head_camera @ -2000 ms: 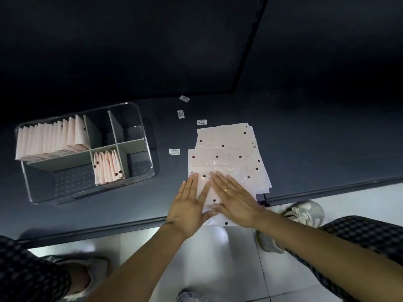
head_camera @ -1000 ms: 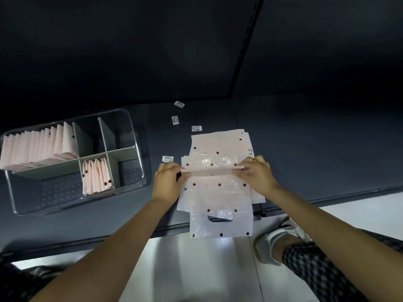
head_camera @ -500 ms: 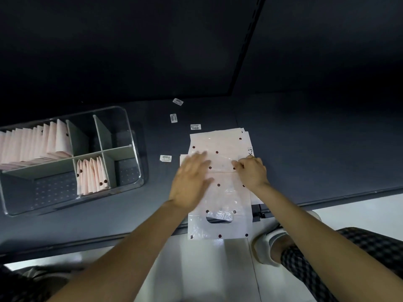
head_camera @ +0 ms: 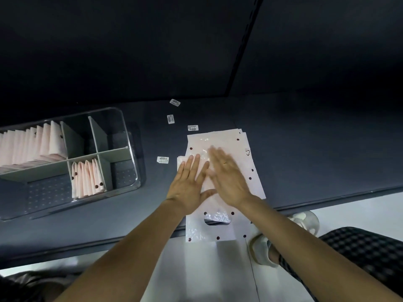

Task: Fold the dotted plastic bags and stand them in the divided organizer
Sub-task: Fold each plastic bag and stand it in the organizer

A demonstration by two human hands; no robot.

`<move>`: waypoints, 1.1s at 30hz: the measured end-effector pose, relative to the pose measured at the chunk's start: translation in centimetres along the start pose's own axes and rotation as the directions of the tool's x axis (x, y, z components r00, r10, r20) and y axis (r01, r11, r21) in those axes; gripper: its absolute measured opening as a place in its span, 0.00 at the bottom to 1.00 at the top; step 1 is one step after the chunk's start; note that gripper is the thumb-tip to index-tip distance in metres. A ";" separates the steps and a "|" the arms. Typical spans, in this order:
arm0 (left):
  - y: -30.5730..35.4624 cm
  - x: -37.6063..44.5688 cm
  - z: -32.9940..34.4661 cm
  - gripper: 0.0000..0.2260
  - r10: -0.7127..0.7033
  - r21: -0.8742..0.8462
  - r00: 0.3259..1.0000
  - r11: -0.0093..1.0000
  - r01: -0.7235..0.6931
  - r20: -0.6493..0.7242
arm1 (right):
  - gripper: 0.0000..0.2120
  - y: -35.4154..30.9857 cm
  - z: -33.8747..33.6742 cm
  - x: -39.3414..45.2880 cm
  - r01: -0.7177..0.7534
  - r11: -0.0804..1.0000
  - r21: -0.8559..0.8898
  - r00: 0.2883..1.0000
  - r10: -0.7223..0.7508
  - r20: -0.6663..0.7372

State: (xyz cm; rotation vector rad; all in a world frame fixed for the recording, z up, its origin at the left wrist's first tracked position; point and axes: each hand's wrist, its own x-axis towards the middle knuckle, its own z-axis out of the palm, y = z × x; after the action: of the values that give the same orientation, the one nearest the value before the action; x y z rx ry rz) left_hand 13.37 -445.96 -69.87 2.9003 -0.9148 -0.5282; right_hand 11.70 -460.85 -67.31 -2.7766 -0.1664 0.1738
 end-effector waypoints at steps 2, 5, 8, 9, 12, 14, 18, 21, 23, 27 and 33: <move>-0.3 0.0 0.0 0.35 0.013 0.002 1.000 1.000 -0.013 0.010 | 0.28 0.1 1.0 -0.3 0.091 0.994 -0.056 0.982 -0.081 0.173; -1.0 -0.2 -0.1 0.36 0.044 0.002 0.999 0.999 -0.044 0.010 | 0.33 1.7 1.2 -0.8 0.047 0.982 -0.183 0.977 -0.007 0.215; -1.7 -0.3 -0.3 0.37 0.073 0.010 0.997 0.997 -0.073 0.016 | 0.34 3.7 0.3 -1.7 0.003 0.964 -0.266 0.974 0.057 0.218; -1.8 -0.3 -0.4 0.37 0.077 0.002 0.997 0.997 -0.077 0.015 | 0.34 4.3 0.0 -1.8 0.002 0.956 -0.293 0.974 0.065 0.217; -2.0 -0.2 -0.7 0.35 0.086 -0.048 0.996 0.995 -0.085 0.030 | 0.31 5.3 -0.9 -1.6 0.061 0.938 -0.342 0.986 -0.003 0.166; -2.0 -0.3 -1.0 0.33 0.088 -0.092 0.996 0.992 -0.085 0.027 | 0.26 5.0 -1.7 -1.2 0.127 0.898 -0.421 0.991 -0.094 0.097; -1.6 0.0 -2.0 0.30 0.020 -0.141 0.999 0.990 -0.015 0.032 | 0.26 4.7 -2.8 0.4 0.218 0.863 -0.456 0.972 -0.149 0.183; -0.9 0.4 -3.4 0.22 -0.063 -0.195 0.998 0.979 0.062 0.005 | 0.17 4.3 -4.3 1.4 0.188 0.926 -0.328 0.982 -0.165 0.096; -0.4 0.5 -4.6 0.10 -0.126 -0.300 0.985 0.950 0.085 -0.120 | 0.11 3.4 -6.0 1.7 0.075 0.997 0.009 0.997 -0.075 -0.033; 0.5 -0.2 -7.2 0.13 -0.382 -0.882 0.922 0.454 0.128 -0.062 | 0.05 0.4 -9.1 1.6 -0.166 0.645 0.746 0.964 0.267 -0.016; 1.2 -3.8 -9.5 0.08 -0.299 -0.956 0.930 -0.260 0.135 0.213 | 0.12 -5.0 -8.0 -1.2 -0.283 0.527 0.802 0.959 0.157 0.235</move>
State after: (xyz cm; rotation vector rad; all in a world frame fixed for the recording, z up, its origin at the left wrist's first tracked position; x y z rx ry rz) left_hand 13.03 -445.25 -59.58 1.3445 0.2694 -0.6348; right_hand 11.19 -459.02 -57.99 -1.7943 0.2079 0.3910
